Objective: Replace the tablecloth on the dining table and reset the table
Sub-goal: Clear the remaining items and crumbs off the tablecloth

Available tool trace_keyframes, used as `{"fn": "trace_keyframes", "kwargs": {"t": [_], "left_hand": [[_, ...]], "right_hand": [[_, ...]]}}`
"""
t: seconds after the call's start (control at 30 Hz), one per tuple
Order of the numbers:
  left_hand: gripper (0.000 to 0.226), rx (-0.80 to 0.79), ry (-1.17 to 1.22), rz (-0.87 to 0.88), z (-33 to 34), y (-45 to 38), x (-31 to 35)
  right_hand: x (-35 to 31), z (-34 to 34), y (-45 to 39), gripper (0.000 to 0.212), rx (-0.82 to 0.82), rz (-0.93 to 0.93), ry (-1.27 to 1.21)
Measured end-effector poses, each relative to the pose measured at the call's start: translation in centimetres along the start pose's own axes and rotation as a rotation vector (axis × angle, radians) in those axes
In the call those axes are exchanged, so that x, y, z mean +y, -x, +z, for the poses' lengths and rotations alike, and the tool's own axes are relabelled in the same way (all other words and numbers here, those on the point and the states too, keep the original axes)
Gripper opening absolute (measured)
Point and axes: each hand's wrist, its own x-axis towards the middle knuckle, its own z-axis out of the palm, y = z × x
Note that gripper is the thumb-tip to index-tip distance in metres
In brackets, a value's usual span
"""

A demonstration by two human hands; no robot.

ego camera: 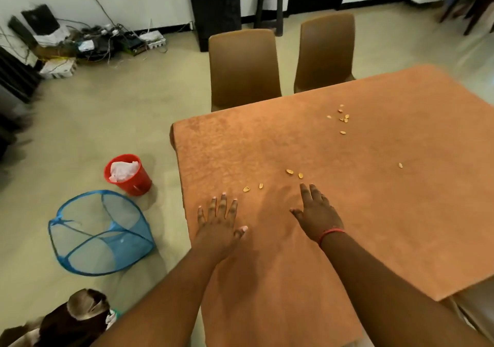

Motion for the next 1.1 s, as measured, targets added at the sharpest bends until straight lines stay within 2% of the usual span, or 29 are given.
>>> {"fn": "trace_keyframes", "kwargs": {"t": [0.1,0.23,0.33,0.47,0.6,0.73,0.9,1.0,1.1], "left_hand": [[0.067,-0.049,0.047,-0.045,0.0,-2.9,0.2],[0.049,0.059,0.136,-0.103,-0.9,-7.2,1.0],[0.044,0.094,0.21,-0.143,-1.2,-10.0,1.7],[0.042,0.092,0.197,-0.103,-1.3,-13.2,3.1],[0.024,0.097,0.134,-0.062,-0.7,-14.6,4.2],[0.023,0.115,0.166,-0.043,-0.4,-15.0,5.1],[0.041,0.162,0.187,0.029,-0.2,-15.8,6.7],[0.033,0.131,0.104,0.121,-0.2,-16.2,7.4],[0.032,0.132,0.082,0.128,0.0,-15.8,7.6]], "right_hand": [[-0.1,0.1,-5.5,0.072,-0.013,-0.027,-0.006],[-0.1,-0.3,-11.5,0.061,-0.017,-0.022,-0.027],[-0.2,-0.2,-14.5,0.049,-0.005,-0.055,-0.008],[-0.6,0.4,-15.9,0.04,0.083,-0.186,0.08],[0.0,1.3,-16.2,0.039,0.146,-0.319,0.049],[1.2,1.8,-16.5,0.032,0.18,-0.368,-0.034],[1.9,2.0,-16.0,0.018,0.213,-0.322,-0.175],[2.2,2.2,-14.9,0.021,0.225,-0.273,-0.24],[2.7,2.8,-13.4,0.019,0.247,-0.191,-0.334]]}}
